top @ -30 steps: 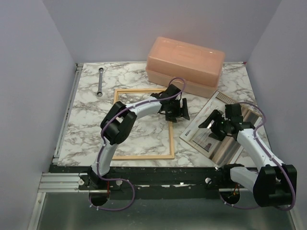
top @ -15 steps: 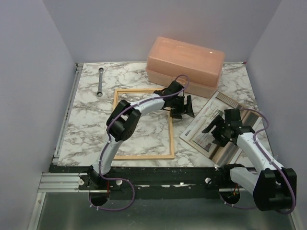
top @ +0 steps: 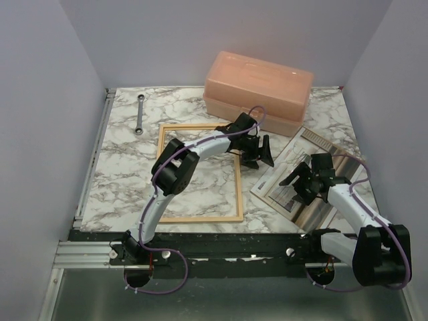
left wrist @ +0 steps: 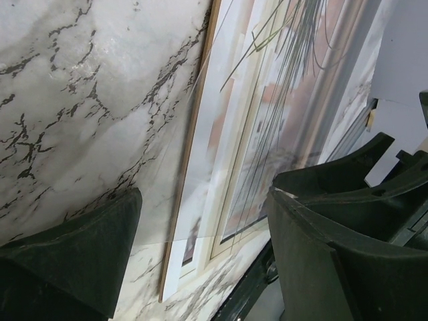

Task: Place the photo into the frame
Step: Move the photo frame item to the photo frame.

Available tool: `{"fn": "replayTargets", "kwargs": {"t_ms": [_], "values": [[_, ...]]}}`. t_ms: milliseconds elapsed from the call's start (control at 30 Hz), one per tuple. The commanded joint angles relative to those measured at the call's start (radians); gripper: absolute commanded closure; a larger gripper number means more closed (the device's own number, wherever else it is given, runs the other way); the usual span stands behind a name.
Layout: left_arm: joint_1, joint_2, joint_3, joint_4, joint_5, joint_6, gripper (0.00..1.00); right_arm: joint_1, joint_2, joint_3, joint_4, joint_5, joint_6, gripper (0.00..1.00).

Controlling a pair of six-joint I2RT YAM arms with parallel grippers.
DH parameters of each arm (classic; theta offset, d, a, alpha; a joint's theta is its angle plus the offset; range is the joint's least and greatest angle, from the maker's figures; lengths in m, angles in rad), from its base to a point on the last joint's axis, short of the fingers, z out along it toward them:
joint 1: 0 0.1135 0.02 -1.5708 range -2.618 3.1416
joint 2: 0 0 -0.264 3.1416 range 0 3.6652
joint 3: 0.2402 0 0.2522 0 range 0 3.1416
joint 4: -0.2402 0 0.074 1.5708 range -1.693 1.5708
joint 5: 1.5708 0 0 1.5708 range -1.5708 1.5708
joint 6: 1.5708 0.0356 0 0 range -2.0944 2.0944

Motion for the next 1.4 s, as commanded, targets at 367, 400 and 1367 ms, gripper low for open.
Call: {"fn": "replayTargets", "kwargs": {"t_ms": [367,400,1367], "values": [[-0.007,-0.022,-0.172,0.021,0.157,0.049,0.35,0.001,0.054,-0.050,0.064,-0.059,-0.002,0.21],[-0.007,-0.024,-0.178,0.028,0.167,0.049,0.35,0.001,0.053,-0.050,0.067,-0.065,-0.002,0.21],[-0.017,-0.127,-0.297,0.096,0.208,0.058,0.99,0.001,0.053,-0.018,0.073,-0.179,-0.037,0.19]]}}
